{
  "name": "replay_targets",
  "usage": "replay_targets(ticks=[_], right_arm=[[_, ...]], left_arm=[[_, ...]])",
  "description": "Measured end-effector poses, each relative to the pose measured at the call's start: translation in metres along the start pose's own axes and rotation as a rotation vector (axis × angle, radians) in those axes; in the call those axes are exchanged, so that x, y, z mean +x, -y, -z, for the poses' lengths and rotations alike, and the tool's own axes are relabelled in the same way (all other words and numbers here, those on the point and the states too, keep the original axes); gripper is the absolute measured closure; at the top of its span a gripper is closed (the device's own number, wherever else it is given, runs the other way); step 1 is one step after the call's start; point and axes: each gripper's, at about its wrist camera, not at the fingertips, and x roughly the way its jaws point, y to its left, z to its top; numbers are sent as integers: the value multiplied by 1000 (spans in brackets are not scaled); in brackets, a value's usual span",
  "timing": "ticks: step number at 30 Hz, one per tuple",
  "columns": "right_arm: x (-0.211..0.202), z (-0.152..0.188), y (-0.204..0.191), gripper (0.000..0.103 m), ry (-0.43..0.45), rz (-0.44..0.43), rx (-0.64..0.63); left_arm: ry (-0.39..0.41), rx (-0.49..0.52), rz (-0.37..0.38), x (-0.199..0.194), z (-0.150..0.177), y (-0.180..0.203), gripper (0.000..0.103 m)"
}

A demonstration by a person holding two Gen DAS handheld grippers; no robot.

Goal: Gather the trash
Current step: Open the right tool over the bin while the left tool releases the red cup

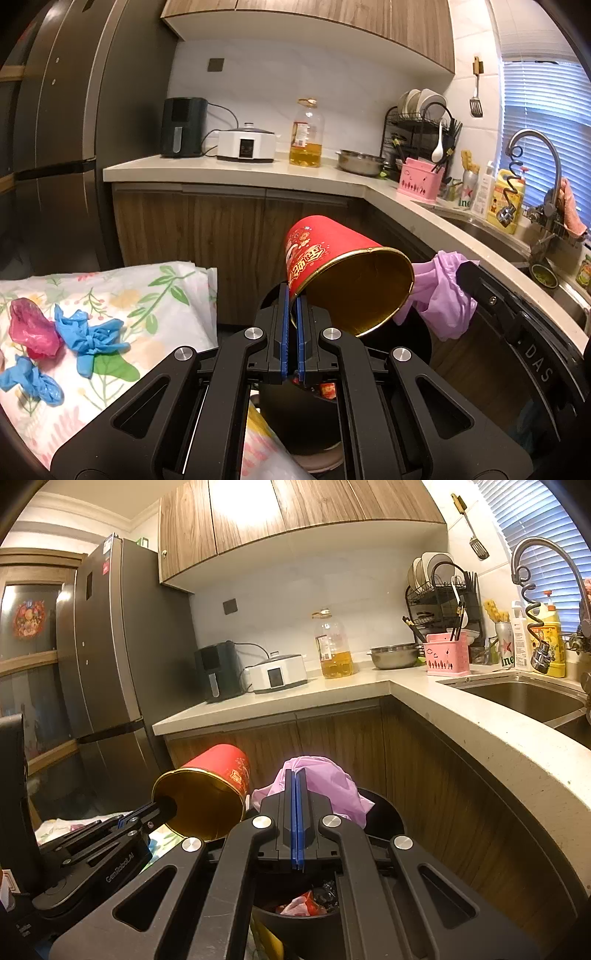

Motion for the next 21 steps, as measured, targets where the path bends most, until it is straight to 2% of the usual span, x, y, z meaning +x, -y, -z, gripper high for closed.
replay_targets(ticks=[20,21], right_arm=[[20,7,10,102,-37,7,-7],[21,7,12,99,-38,5,-4]], left_arm=[[-45,-5,28,29,11,2,100],[-47,-4,27,31,11,2,100]])
